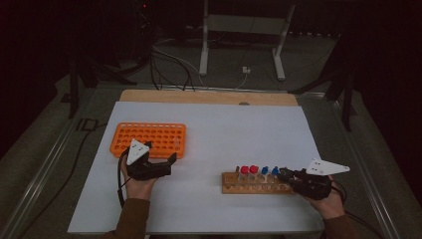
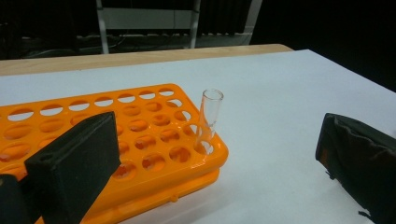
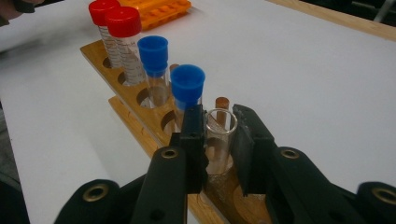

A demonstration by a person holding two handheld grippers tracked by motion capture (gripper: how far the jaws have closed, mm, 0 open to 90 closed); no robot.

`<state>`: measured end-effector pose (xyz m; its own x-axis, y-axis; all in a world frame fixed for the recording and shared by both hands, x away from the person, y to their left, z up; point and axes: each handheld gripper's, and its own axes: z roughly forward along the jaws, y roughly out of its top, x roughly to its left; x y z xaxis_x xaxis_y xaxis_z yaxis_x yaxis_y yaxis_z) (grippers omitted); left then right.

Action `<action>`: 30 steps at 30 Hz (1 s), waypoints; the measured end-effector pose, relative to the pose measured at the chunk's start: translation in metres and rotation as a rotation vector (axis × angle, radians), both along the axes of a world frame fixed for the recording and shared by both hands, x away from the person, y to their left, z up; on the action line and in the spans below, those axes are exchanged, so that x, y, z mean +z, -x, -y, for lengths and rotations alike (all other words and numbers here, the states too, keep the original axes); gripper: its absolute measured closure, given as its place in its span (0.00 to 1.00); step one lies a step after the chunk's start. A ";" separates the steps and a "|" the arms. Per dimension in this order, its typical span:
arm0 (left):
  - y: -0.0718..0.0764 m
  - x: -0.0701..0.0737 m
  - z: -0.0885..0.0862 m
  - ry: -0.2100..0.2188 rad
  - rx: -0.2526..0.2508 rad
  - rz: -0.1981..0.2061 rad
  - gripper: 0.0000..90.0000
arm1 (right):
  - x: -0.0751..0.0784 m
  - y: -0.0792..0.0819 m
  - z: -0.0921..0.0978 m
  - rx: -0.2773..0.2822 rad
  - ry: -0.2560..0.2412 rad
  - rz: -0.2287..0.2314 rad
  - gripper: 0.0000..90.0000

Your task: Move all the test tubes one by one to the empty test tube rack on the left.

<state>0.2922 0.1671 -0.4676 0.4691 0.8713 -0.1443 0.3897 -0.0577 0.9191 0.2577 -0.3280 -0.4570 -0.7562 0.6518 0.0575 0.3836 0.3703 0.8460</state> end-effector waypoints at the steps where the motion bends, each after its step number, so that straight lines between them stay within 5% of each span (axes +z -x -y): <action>1: 0.000 0.000 0.000 0.001 0.000 0.000 0.00 | 0.000 0.000 0.000 0.000 0.001 0.002 0.84; 14: 0.000 -0.001 0.001 -0.007 -0.008 -0.007 0.00 | 0.010 0.000 0.006 -0.006 -0.033 -0.018 0.85; 30: 0.000 -0.001 0.006 -0.021 -0.025 -0.008 0.00 | 0.055 -0.005 0.014 -0.015 -0.131 0.029 0.85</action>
